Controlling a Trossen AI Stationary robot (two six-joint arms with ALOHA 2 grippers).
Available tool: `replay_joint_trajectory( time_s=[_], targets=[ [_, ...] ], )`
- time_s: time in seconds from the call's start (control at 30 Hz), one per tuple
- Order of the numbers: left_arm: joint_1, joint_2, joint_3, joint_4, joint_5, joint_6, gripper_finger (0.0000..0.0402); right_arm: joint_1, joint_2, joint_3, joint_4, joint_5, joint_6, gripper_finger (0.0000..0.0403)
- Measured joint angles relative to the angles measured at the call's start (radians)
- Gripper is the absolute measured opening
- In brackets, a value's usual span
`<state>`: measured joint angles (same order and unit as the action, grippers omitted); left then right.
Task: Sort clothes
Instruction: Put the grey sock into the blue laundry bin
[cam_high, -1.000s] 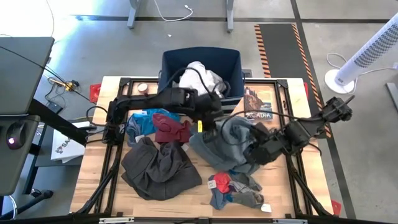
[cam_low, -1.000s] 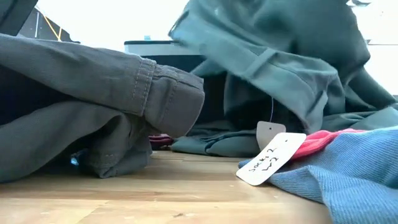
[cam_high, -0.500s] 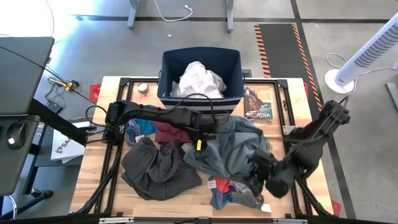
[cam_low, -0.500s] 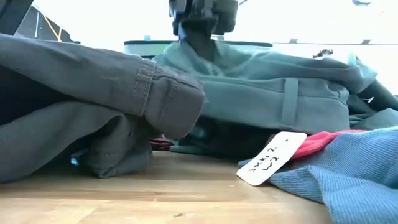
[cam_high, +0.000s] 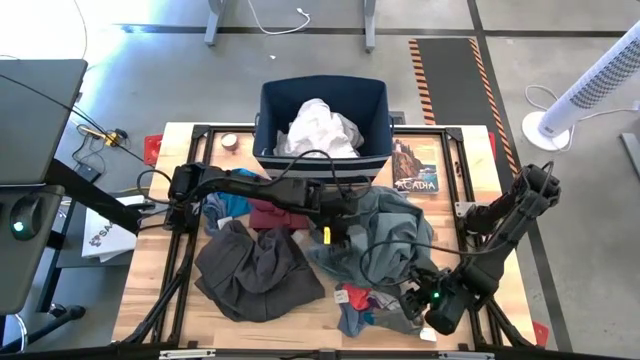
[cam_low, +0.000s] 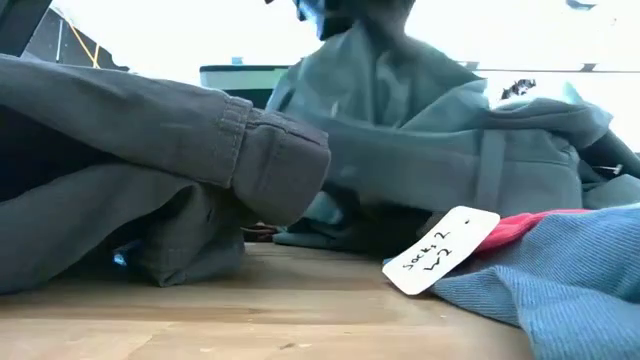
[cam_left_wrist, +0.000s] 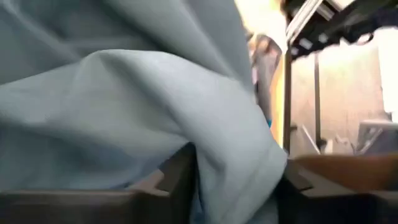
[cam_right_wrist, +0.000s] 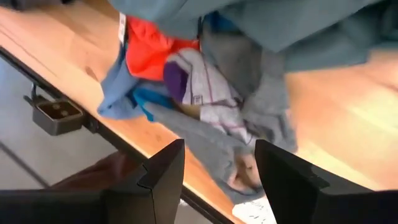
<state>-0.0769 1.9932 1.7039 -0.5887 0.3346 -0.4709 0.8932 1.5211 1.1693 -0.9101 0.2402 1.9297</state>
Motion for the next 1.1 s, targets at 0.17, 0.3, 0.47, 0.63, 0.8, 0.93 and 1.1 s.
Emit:
replay_joint_trajectory(
  time_s=[0.17, 0.3, 0.47, 0.63, 0.8, 0.93, 1.1],
  targets=[
    [0.014, -0.022, -0.002, 0.009, -0.017, -0.018, 0.0195, -0.004, 0.000, -0.086, 0.092, -0.001, -0.017, 0.0193],
    [0.032, -0.069, -0.001, -0.050, -0.015, -0.017, 0.0206, -0.005, 0.000, -0.143, 0.096, 0.010, 0.009, 0.0193],
    [0.037, -0.142, -0.001, -0.099, -0.034, 0.001, 0.0201, -0.005, 0.000, -0.196, 0.147, 0.041, 0.008, 0.0193],
    [0.037, -0.217, -0.001, -0.093, -0.090, 0.000, 0.0198, -0.005, 0.000, -0.261, 0.247, 0.040, -0.004, 0.0193],
    [0.037, -0.288, 0.000, -0.050, -0.109, 0.009, 0.0198, -0.009, 0.015, -0.325, 0.337, 0.040, -0.019, 0.0193],
    [0.037, -0.319, 0.000, -0.036, -0.131, 0.011, 0.0198, -0.028, 0.048, -0.363, 0.405, 0.025, -0.041, 0.0193],
    [0.037, -0.331, 0.000, -0.044, -0.144, 0.009, 0.0198, -0.052, 0.096, -0.369, 0.415, -0.010, -0.045, 0.0175]
  ],
)
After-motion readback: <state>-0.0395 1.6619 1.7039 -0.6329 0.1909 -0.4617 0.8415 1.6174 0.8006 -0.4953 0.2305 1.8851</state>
